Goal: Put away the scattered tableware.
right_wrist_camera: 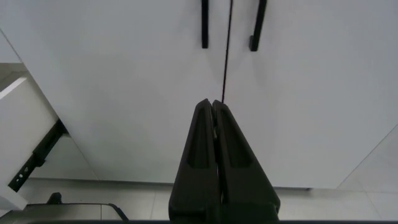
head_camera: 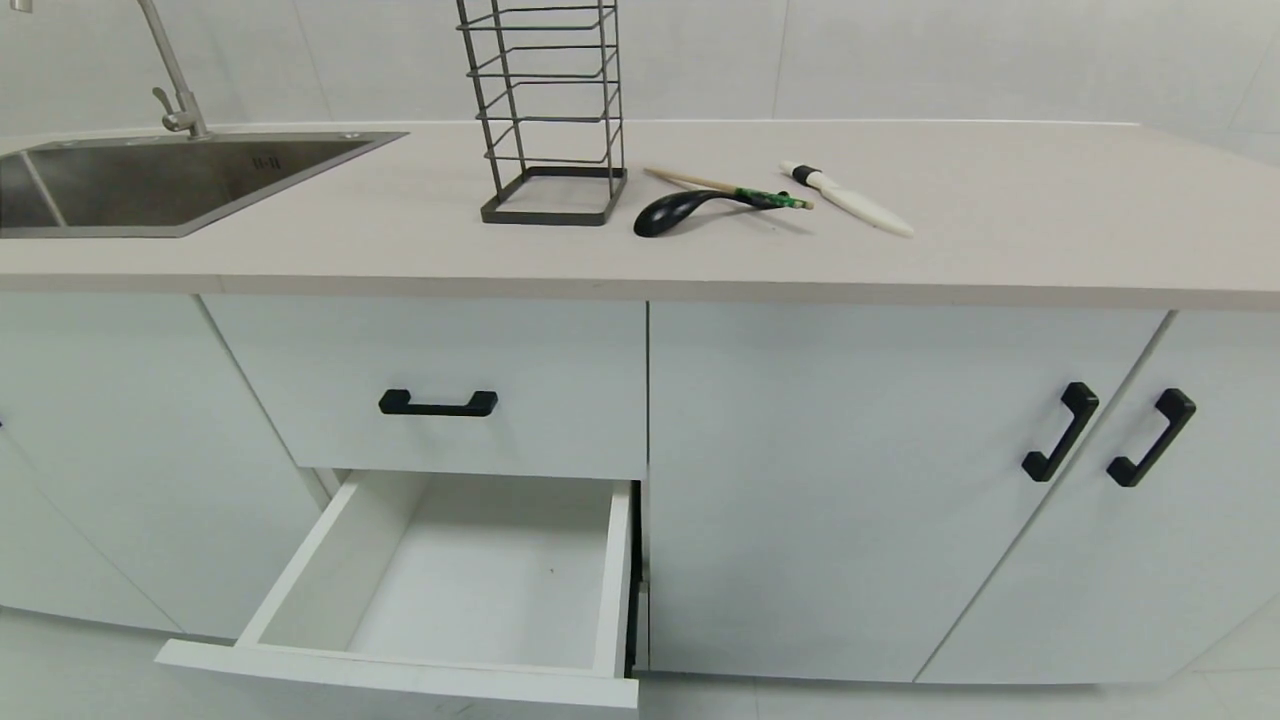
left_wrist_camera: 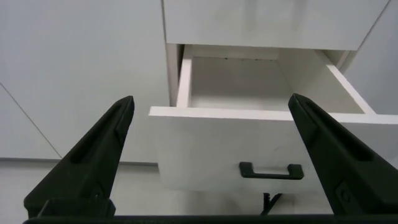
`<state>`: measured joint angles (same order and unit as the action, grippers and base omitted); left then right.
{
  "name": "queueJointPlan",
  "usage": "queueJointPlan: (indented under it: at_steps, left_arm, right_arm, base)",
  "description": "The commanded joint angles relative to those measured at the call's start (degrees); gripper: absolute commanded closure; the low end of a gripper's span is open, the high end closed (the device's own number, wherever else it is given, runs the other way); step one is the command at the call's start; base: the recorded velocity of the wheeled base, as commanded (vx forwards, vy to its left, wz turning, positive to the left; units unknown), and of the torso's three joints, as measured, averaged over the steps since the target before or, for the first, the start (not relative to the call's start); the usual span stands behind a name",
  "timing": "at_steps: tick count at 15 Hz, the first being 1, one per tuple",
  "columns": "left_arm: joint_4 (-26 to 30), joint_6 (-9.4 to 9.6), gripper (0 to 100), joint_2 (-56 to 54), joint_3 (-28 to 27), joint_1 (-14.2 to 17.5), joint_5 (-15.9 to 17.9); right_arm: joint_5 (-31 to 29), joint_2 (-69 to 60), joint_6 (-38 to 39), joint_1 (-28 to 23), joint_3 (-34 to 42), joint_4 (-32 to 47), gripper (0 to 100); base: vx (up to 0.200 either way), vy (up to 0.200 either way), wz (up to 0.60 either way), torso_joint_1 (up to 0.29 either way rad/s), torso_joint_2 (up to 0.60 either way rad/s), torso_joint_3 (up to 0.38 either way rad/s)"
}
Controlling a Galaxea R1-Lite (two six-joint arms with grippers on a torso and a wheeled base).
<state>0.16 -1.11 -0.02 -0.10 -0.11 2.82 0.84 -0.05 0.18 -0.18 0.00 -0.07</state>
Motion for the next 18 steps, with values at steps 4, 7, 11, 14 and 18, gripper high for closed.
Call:
queueJointPlan:
  at_steps: [4, 7, 11, 14, 18]
  left_arm:
    - [-0.07, -0.21, 0, 0.02, 0.01, 0.02, 0.00]
    - [-0.07, -0.38, 0, 0.02, 0.01, 0.02, 0.00]
    - [-0.07, -0.56, 0, 0.02, 0.01, 0.02, 0.00]
    - [-0.07, -0.56, 0, 0.02, 0.01, 0.02, -0.09]
    - [-0.07, -0.65, 0, 0.02, 0.01, 0.02, -0.09]
  right_arm:
    - [-0.05, 0.05, -0.01, 0.01, 0.00, 0.07, 100]
    - [-0.05, 0.05, -0.01, 0.01, 0.00, 0.07, 100]
    - [-0.05, 0.05, -0.01, 0.09, 0.00, 0.07, 100]
    - [-0.05, 0.05, -0.01, 0.01, 0.00, 0.07, 100]
    - [-0.05, 0.05, -0.01, 0.01, 0.00, 0.07, 100]
  base:
    - [0.000, 0.000, 0.45, 0.002, 0.00, -0.001]
    - [0.000, 0.000, 0.00, 0.000, 0.00, 0.000]
    - [0.000, 0.150, 0.00, -0.002, 0.00, 0.003]
    - [0.000, 0.000, 0.00, 0.000, 0.00, 0.000]
    - [0.050, 0.000, 0.00, 0.001, 0.00, -0.001]
